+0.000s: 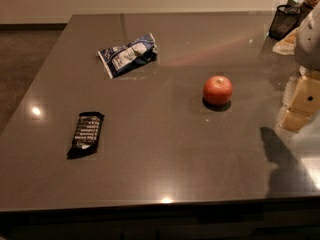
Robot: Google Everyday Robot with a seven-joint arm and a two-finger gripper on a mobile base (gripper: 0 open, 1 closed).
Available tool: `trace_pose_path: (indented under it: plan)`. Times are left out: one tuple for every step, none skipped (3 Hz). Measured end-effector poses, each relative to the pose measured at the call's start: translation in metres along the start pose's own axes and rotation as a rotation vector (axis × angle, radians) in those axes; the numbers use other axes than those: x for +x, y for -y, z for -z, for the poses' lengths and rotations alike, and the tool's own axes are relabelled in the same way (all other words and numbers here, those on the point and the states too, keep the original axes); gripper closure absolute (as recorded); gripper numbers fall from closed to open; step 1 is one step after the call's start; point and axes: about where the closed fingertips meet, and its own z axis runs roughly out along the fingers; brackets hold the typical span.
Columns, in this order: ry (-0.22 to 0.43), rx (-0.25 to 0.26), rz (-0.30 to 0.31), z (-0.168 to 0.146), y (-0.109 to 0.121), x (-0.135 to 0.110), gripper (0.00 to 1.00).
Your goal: Move rxbar chocolate near apple
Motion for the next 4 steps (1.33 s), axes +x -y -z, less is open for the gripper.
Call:
trace_pose_path:
  plan:
    - [0.000, 0.004, 0.004, 0.001, 0.001, -0.001, 0.00]
    - [0.026, -0.011, 0.070, 0.001, 0.004, -0.030, 0.00]
    - [0.072, -0.042, 0.164, -0.011, 0.007, -0.080, 0.00]
    - [0.108, -0.071, 0.255, -0.030, 0.007, -0.130, 0.00]
